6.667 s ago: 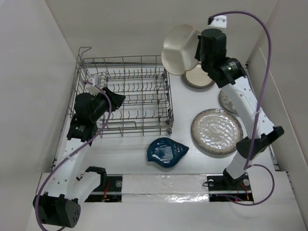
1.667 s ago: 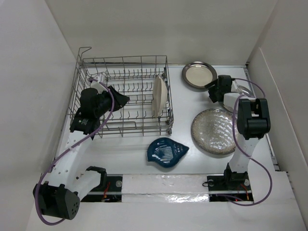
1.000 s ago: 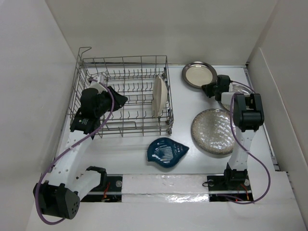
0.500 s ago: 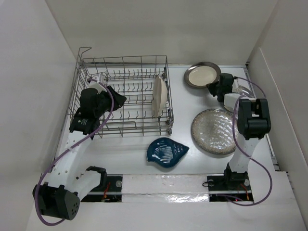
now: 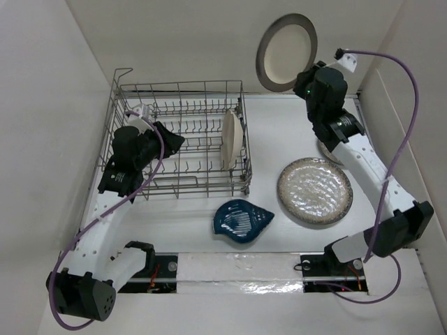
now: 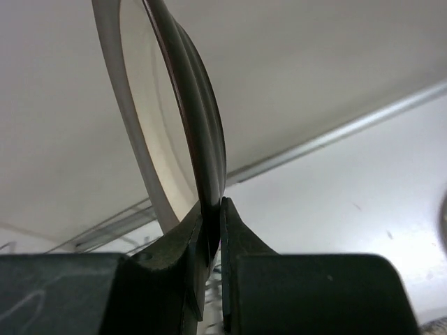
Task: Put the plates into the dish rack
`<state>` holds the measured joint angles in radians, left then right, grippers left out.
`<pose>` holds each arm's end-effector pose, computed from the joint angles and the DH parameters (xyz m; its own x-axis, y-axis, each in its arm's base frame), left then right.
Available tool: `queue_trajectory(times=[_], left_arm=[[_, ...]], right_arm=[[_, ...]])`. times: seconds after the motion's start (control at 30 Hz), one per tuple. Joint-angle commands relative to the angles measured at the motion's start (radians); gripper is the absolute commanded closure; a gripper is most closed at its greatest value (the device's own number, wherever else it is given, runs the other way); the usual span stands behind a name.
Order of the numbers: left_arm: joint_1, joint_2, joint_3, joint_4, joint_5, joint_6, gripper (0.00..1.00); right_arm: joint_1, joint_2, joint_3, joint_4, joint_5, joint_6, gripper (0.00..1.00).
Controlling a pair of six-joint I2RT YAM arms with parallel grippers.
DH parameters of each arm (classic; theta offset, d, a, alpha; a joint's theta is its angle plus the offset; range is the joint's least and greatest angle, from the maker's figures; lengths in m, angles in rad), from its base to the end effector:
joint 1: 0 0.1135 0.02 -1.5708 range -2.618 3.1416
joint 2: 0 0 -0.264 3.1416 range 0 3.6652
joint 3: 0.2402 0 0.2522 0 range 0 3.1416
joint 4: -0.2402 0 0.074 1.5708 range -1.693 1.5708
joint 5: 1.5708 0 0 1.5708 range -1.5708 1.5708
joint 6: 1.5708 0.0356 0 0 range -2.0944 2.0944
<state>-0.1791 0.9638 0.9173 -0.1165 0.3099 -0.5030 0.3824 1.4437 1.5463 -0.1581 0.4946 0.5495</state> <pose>0.2179 -0.0505 0.3614 -0.3644 -0.4006 -0.8407 0.3311 0.7880 -0.5190 0.3118 0.1072 0.4543 0.0142 0.5012 -0.8652 0.1218 0.8580 0.4990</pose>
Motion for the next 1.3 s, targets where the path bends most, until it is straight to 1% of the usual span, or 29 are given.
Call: queue_trajectory(times=[0.0, 0.1, 0.13, 0.2, 0.23, 0.27, 0.33, 0.43, 0.47, 0.5, 0.53, 0.6, 0.73, 0.87, 1.03, 1.13, 1.2, 1.27], left_arm=[[0.006, -0.043, 0.02, 0.041, 0.008, -0.002, 0.71], [0.006, -0.066, 0.015, 0.047, 0.009, -0.012, 0.7], [0.006, -0.082, 0.015, 0.054, 0.018, -0.026, 0.64], [0.006, -0.095, 0.015, 0.083, 0.038, -0.042, 0.53], [0.006, -0.114, 0.015, 0.096, 0.06, -0.052, 0.43], [0.006, -0.125, 0.014, 0.125, 0.066, -0.077, 0.39], [0.006, -0.149, 0.015, 0.159, 0.066, -0.095, 0.32], [0.006, -0.146, 0.02, 0.175, 0.043, -0.117, 0.32], [0.006, -0.142, 0.014, 0.185, 0.041, -0.127, 0.32], [0.006, -0.136, 0.005, 0.213, 0.04, -0.152, 0.31], [0.006, -0.117, -0.009, 0.227, 0.044, -0.164, 0.3], [0.006, -0.09, -0.014, 0.241, 0.052, -0.183, 0.3], [0.006, -0.036, -0.017, 0.281, 0.057, -0.216, 0.3], [0.006, -0.014, -0.002, 0.284, 0.035, -0.224, 0.31], [0.006, 0.006, 0.02, 0.232, -0.02, -0.206, 0.34], [0.006, 0.036, 0.029, 0.196, -0.046, -0.197, 0.36], [-0.003, 0.058, 0.04, 0.172, -0.063, -0.177, 0.36], [-0.039, 0.085, 0.046, 0.178, -0.057, -0.18, 0.35]], right_arm=[[0.159, -0.062, 0.152, 0.062, 0.148, -0.152, 1.0], [0.264, -0.042, 0.221, 0.048, 0.144, -0.169, 1.0], [0.279, -0.039, 0.225, 0.051, 0.13, -0.161, 1.0], [0.297, -0.032, 0.215, 0.078, 0.046, -0.108, 1.0], [0.297, -0.028, 0.21, 0.087, 0.015, -0.088, 1.0], [0.297, -0.023, 0.206, 0.101, -0.029, -0.056, 1.0], [0.308, -0.008, 0.189, 0.115, -0.066, -0.027, 1.0], [0.308, 0.0, 0.154, 0.146, -0.163, 0.024, 1.0], [0.308, 0.0, 0.141, 0.187, -0.226, 0.055, 1.0], [0.297, 0.0, 0.127, 0.201, -0.257, 0.072, 1.0], [0.297, 0.0, 0.1, 0.215, -0.28, 0.085, 1.0], [0.282, -0.005, 0.065, 0.268, -0.373, 0.142, 1.0], [0.231, -0.026, -0.056, 0.357, -0.526, 0.236, 1.0], [0.185, -0.066, -0.141, 0.462, -0.612, 0.299, 1.0], [0.142, -0.112, -0.212, 0.496, -0.657, 0.319, 1.0], [0.113, -0.127, -0.248, 0.532, -0.711, 0.346, 1.0], [0.101, -0.129, -0.264, 0.571, -0.754, 0.375, 1.0], [0.101, -0.126, -0.279, 0.588, -0.781, 0.388, 1.0]])
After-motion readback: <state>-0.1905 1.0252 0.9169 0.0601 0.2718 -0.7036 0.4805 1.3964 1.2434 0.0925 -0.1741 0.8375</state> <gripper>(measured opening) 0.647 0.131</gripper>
